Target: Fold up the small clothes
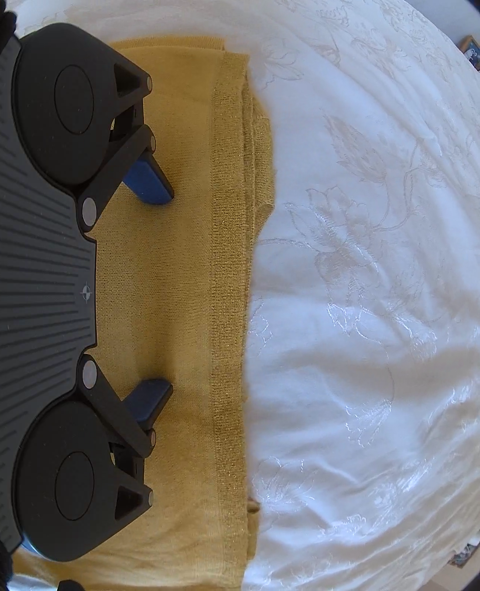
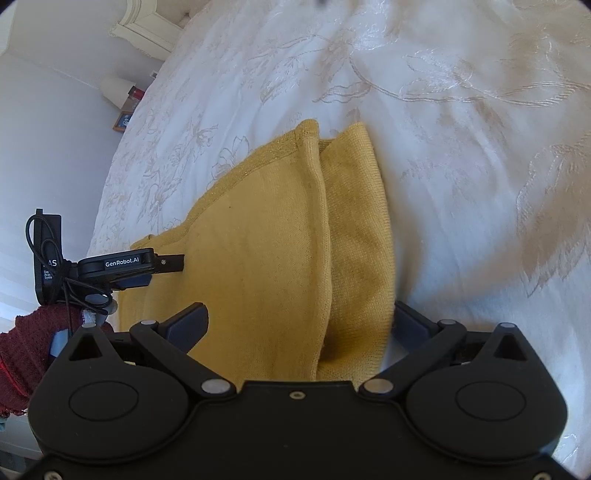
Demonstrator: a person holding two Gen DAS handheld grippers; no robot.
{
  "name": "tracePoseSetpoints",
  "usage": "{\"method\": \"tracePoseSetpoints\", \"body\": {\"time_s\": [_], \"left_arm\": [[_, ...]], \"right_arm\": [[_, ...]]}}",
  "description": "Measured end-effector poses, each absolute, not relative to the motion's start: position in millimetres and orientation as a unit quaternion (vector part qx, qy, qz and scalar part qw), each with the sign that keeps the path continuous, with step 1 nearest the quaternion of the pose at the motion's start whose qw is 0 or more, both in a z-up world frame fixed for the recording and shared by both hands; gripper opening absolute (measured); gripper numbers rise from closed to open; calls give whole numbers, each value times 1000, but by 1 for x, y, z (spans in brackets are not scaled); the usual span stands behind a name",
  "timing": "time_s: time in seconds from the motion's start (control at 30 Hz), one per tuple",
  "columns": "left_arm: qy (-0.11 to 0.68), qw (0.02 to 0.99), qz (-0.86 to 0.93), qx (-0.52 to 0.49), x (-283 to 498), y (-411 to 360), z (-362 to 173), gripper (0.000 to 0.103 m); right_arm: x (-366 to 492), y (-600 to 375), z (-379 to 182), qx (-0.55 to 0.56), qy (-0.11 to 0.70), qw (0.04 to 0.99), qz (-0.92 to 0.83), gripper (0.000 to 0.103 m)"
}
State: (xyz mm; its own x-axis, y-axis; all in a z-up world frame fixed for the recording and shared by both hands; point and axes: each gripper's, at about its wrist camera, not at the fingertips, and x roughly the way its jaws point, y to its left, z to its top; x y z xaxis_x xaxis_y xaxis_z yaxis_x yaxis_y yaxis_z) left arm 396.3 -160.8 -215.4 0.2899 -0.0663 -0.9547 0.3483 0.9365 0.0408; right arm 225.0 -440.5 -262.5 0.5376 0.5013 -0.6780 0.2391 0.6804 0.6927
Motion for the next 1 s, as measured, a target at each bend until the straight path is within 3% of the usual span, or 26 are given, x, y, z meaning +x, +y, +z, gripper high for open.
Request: {"method": "tracePoseSetpoints", "body": {"time_s": [0.3,0.7,0.73,0.87,0.93,1.0], "left_arm": [[571,801,-147,106,317,-138,-188,102],[607,777,-140,95,254,-123,-218,103],[608,776,-139,93,256,-122,-219,103],[608,776,-144,90,261,-118,-220,103],[605,777,-149,85,260,-115,-218,103],[601,780,-155,78,258,-109,-210,102]], "right_arm": [[224,-441,-262,382,474,787,98,103],[229,-433,-256,370,491,782,101,102],[231,-430,-256,367,493,782,105,96],[236,-426,-253,344,512,782,94,46],[238,-425,-254,345,520,776,95,32],[241,-420,-250,329,529,778,88,28]]}}
